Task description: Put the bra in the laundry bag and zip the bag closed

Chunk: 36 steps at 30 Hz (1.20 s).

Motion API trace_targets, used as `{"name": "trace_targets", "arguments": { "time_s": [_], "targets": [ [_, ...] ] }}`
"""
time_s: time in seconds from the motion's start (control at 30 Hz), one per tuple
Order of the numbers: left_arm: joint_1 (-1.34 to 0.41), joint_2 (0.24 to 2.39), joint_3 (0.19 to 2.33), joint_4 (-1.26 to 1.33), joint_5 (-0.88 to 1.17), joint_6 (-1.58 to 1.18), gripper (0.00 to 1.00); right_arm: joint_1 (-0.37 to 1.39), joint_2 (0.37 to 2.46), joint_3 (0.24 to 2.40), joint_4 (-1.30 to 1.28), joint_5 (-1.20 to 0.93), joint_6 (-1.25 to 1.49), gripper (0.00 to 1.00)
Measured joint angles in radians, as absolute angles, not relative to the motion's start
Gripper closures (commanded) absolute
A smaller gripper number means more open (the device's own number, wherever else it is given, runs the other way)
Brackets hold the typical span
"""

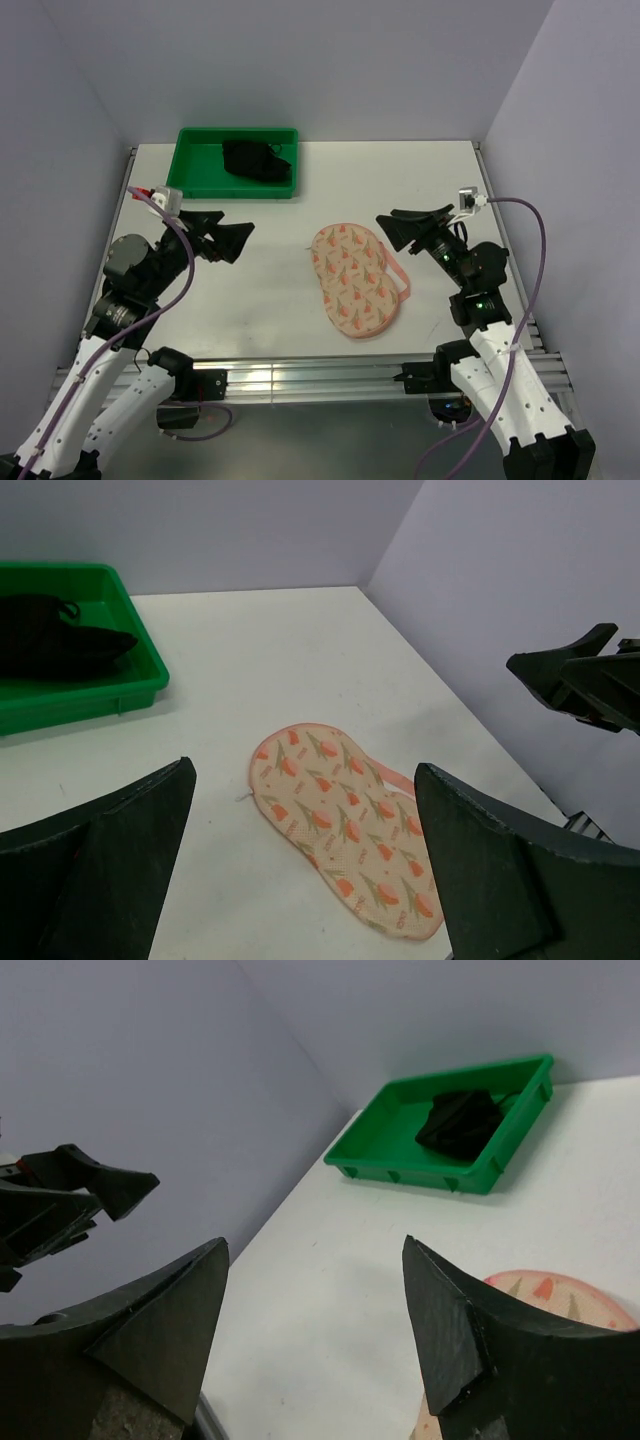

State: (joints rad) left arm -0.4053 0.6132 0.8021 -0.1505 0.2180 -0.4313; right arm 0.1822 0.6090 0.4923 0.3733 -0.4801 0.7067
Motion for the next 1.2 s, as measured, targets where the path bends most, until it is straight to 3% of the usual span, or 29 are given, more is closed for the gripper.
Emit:
{"name": "trace_targets", "arguments": {
  "time_s": [0.13,0.23,0.77,0.83,0.87,0.9,0.97,1.07,1.13,1.2],
  "targets": [
    [-0.401,0.625,0.802,-0.167,0.198,-0.432,0.01,0.223,0.648,0.494,0.355,-0.459,0.704,0.47],
    [-0.396,0.632,0.802,-0.173,0.187,-0.435,0.01,0.256,0.656,0.498,0.321,-0.440,0.688,0.59],
    [-0.374,0.759,0.802,-0.200,0.103,-0.548,0.03,0.331,0.724,0.518,0.211,-0.372,0.604,0.83],
    [-0.374,0.789,0.802,-0.197,0.108,-0.589,0.26,0.338,0.725,0.516,0.191,-0.361,0.598,0.85],
    [-0.374,0.794,0.802,-0.197,0.110,-0.596,0.26,0.341,0.725,0.516,0.179,-0.356,0.594,0.85],
    [-0.374,0.808,0.794,-0.183,0.116,-0.614,0.42,0.343,0.725,0.513,0.167,-0.352,0.589,0.85],
    [-0.374,0.829,0.768,-0.160,0.129,-0.661,0.65,0.345,0.725,0.496,0.154,-0.343,0.581,0.87],
    [-0.374,0.858,0.723,-0.133,0.146,-0.709,0.92,0.346,0.725,0.461,0.121,-0.316,0.578,0.89],
    [-0.377,0.879,0.702,-0.117,0.155,-0.730,1.00,0.347,0.728,0.433,0.100,-0.292,0.579,0.90],
    [-0.396,0.914,0.690,-0.096,0.153,-0.749,1.00,0.347,0.741,0.413,0.070,-0.258,0.579,0.91]
  ]
}}
